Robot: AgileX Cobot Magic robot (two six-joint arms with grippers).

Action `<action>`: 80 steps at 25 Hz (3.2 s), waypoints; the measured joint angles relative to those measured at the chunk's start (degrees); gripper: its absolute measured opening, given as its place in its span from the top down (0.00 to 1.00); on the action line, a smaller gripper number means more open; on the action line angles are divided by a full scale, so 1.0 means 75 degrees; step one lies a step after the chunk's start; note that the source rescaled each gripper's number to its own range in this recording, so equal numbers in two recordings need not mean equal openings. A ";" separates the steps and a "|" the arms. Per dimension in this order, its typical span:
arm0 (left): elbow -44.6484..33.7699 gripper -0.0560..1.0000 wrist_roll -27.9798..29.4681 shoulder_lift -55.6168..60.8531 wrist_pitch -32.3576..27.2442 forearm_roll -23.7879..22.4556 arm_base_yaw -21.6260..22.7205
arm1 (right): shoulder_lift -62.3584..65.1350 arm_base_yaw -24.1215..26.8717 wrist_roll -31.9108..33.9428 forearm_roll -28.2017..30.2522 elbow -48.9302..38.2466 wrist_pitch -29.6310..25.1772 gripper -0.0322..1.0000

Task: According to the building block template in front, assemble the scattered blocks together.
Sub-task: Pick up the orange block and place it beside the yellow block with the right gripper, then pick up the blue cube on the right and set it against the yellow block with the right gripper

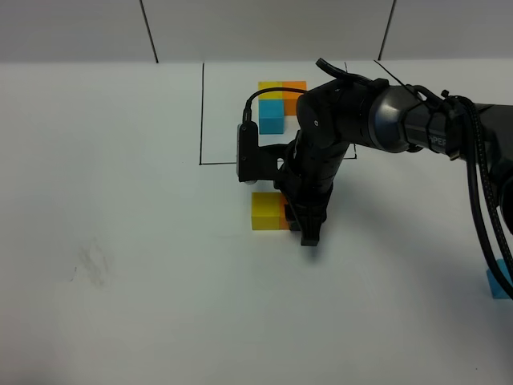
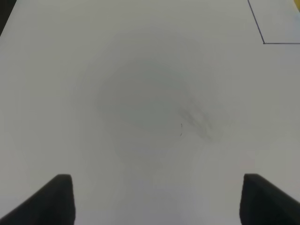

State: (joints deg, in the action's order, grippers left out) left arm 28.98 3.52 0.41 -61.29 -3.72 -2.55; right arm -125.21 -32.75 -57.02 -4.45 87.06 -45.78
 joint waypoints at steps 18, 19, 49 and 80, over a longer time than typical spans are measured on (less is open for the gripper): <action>0.0000 0.44 0.0001 0.0000 0.0000 0.0000 0.0000 | 0.2101 0.0718 0.5733 0.1099 -0.1281 0.0142 0.01; 0.0000 0.44 0.0001 0.0000 0.0000 0.0000 0.0000 | 0.2521 0.0924 0.6377 0.1201 -0.1711 0.0280 0.01; 0.0000 0.44 0.0001 0.0000 0.0000 0.0000 0.0000 | 0.5210 0.4412 0.9304 0.1893 -0.6850 0.2072 0.01; 0.0000 0.44 0.0001 0.0000 0.0000 0.0000 0.0000 | 0.6533 0.2072 0.9625 0.1630 -0.6857 0.2865 0.72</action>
State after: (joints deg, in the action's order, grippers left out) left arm 28.98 3.52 0.41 -61.29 -3.72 -2.55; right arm -76.21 -17.21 15.17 7.77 35.64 -24.29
